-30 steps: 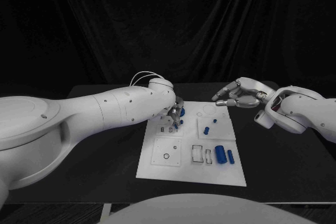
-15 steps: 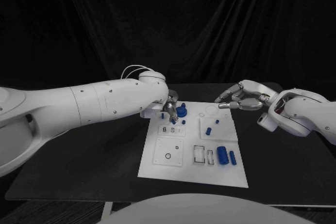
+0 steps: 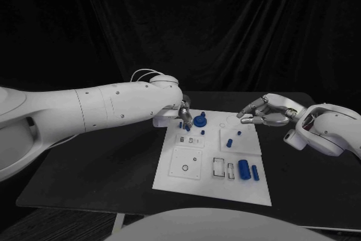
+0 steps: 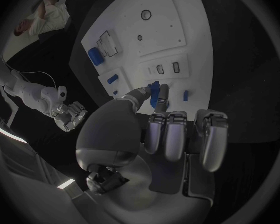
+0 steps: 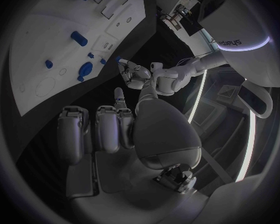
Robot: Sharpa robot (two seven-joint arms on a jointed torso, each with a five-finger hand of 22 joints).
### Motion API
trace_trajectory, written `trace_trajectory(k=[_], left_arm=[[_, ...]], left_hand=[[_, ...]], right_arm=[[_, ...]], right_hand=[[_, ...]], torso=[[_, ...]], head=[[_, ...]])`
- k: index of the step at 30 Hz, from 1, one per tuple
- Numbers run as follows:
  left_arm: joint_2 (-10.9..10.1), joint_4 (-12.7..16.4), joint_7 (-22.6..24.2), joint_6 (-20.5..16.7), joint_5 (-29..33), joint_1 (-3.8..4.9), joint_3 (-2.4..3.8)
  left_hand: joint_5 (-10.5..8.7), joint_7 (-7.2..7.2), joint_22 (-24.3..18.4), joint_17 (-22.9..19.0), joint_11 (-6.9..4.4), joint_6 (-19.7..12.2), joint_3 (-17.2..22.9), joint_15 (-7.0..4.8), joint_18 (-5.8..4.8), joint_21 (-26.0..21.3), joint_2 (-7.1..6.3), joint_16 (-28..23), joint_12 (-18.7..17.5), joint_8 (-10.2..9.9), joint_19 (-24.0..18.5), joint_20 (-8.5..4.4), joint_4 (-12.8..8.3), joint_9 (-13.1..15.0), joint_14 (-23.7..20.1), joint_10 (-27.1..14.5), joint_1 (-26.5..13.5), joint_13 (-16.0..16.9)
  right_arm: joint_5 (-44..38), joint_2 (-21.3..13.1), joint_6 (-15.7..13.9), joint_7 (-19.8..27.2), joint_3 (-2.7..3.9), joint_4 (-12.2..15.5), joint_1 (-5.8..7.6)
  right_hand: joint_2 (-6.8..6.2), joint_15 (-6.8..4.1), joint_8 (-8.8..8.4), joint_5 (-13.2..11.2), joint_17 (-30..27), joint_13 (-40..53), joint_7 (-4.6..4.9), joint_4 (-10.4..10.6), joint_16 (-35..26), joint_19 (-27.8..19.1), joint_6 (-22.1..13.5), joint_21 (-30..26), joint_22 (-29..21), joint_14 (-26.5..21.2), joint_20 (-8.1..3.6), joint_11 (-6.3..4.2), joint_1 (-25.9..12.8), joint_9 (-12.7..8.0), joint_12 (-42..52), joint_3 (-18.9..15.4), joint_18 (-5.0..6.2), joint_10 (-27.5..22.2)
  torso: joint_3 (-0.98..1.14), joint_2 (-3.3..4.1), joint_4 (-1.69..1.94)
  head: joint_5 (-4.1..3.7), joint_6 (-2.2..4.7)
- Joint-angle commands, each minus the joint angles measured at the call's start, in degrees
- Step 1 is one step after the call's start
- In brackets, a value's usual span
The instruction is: Assemble the parts on the task board
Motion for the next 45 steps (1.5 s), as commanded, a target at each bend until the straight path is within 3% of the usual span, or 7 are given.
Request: trace_trajectory(k=[1, 11, 16, 24, 33, 45], left_arm=[[0.2, 0.2, -2.5, -3.8, 1.4, -0.51, 0.02], [0.1, 0.0, -3.0, -8.0, -4.5, -2.52, 0.0], [0.5, -0.7, -3.1, -8.1, -5.2, -3.35, -0.01], [2.0, -2.7, -3.3, -7.1, -5.6, -4.89, -0.01], [3.1, -3.5, -3.3, -7.0, -5.6, -5.42, -0.01], [3.6, -3.6, -3.5, -6.5, -5.6, -5.96, 0.0]], left_hand=[[-0.06, 0.01, 15.1, 15.1, -0.34, -0.8, 7.3, -0.33, -0.36, 0.2, 0.15, 0.2, 0.2, -0.5, 6.0, -0.54, -6.6, -0.2, 6.2, 6.2, -0.5, 15.1], [-0.13, 0.16, 15.1, 15.1, -0.19, -1.1, 7.6, -0.23, -0.36, 0.2, -0.07, 0.2, 0.2, -0.9, 6.0, -0.49, -6.6, -0.4, 6.2, 6.2, -0.8, 15.1], [-0.67, 0.15, 15.1, 15.1, -0.19, -0.9, 7.5, -0.19, -0.36, 0.2, -0.17, 0.2, 0.2, -1.0, 6.0, -0.45, -6.3, -0.5, 6.2, 6.2, -1.1, 15.1], [-0.78, 0.14, 15.1, 15.1, -0.18, -0.9, 7.5, -0.19, -0.36, 0.2, -0.14, 0.2, 0.2, -1.0, 6.0, -0.44, -6.2, -0.5, 6.2, 6.2, -1.2, 15.1], [-0.89, 0.15, 15.1, 15.1, -0.18, -0.9, 7.5, -0.19, -0.36, 0.2, -0.11, 0.2, 0.2, -1.1, 6.0, -0.43, -6.0, -0.6, 6.2, 6.2, -1.4, 15.1], [-1.1, 0.09, 15.1, 15.1, -0.2, -0.7, 7.5, -0.19, -0.36, 0.2, -0.12, 0.2, 0.2, -1.2, 6.0, -0.42, -5.5, -0.7, 6.2, 6.2, -1.9, 15.1]], right_arm=[[0.1, 0.0, 1.3, -1.9, 0.03, 0.3, -0.3], [0.1, -0.2, 2.1, -2.5, 0.03, 0.5, -0.65], [0.1, -0.2, 2.2, -2.7, 0.03, 0.6, -0.76], [0.1, 0.0, 2.5, -2.8, 0.03, 0.7, -0.84], [0.1, 0.3, 2.6, -2.9, 0.03, 0.6, -0.92], [0.1, 0.2, 2.6, -3.1, 0.03, 0.7, -0.98]], right_hand=[[0.42, 0.24, 0.19, 0.1, -0.1, -1.1, -0.07, -0.4, -0.3, 3.9, 0.5, -0.2, 13.4, 3.1, 0.37, 0.23, 0.2, -0.1, -0.4, -0.1, 0.36, 2.5], [0.56, 0.26, 0.17, 0.1, -0.1, -1.3, -0.04, -0.4, -0.3, 3.8, 0.4, -0.3, 13.3, 3.1, 0.4, 0.26, 0.4, -0.1, -0.5, -0.1, 0.39, 2.5], [0.62, 0.27, 0.15, 0.1, -0.1, -1.3, -0.02, -0.4, -0.3, 3.8, 0.4, -0.4, 13.3, 3.1, 0.41, 0.28, 0.4, -0.1, -0.5, -0.1, 0.41, 2.4], [0.76, 0.3, 0.11, 0.2, -0.2, -1.5, 0.01, -0.5, -0.3, 3.8, 0.4, -0.5, 13.3, 3.1, 0.44, 0.31, 0.7, -0.1, -0.6, 0.0, 0.44, 2.4], [0.81, 0.31, 0.08, 0.2, -0.2, -1.5, 0.03, -0.6, -0.3, 3.7, 0.3, -0.5, 13.3, 3.1, 0.45, 0.33, 0.8, -0.2, -0.6, 0.0, 0.44, 2.4], [0.84, 0.32, 0.06, 0.2, -0.2, -1.5, 0.04, -0.6, -0.4, 3.7, 0.3, -0.6, 13.2, 3.1, 0.46, 0.33, 0.9, -0.2, -0.6, 0.0, 0.46, 2.4]], torso=[[0.13, -0.16, -0.08], [0.19, -0.22, -0.09], [0.18, -0.34, -0.13], [0.14, -0.27, 0.11], [0.05, -0.16, -0.14], [0.07, -0.16, -0.02]], head=[[0.46, -0.01], [1.25, -0.01], [1.3, -0.01], [1.11, -0.01], [1.33, -0.01], [1.18, -0.01]])
